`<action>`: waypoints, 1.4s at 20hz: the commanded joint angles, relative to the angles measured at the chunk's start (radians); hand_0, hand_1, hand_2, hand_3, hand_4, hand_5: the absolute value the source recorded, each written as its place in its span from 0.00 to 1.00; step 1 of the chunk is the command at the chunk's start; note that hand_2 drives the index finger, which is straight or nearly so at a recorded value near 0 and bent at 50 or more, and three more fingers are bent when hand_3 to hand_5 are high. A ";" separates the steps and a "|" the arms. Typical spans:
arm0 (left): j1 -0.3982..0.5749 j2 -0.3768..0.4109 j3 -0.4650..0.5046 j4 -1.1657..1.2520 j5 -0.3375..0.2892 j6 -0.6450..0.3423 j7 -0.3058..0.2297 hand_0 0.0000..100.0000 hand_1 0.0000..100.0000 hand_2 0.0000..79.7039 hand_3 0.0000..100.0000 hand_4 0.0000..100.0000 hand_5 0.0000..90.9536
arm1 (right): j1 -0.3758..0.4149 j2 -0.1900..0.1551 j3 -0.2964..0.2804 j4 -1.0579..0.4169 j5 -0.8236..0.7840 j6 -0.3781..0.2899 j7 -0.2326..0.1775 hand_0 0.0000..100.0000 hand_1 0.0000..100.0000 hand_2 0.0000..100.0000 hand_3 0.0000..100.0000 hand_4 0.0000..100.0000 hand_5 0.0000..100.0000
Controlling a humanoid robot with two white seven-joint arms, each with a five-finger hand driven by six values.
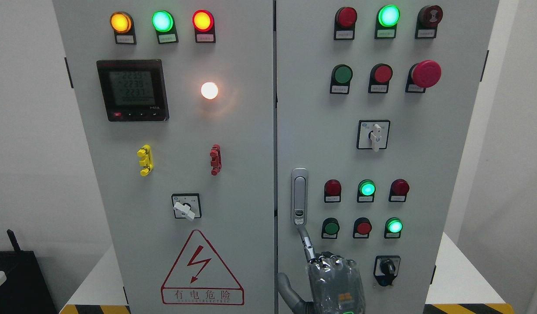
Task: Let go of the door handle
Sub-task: 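Close the right hand fingers around the vertical silver handle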
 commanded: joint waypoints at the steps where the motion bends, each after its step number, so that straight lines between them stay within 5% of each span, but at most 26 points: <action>1: 0.000 0.000 0.011 0.017 0.000 0.001 0.000 0.12 0.39 0.00 0.00 0.00 0.00 | -0.020 0.001 -0.007 0.046 -0.019 -0.002 0.001 0.35 0.30 0.00 1.00 0.96 1.00; 28: 0.000 0.000 0.011 0.017 0.000 0.001 0.000 0.12 0.39 0.00 0.00 0.00 0.00 | -0.044 0.002 -0.017 0.044 -0.019 -0.005 0.002 0.36 0.30 0.00 1.00 0.96 1.00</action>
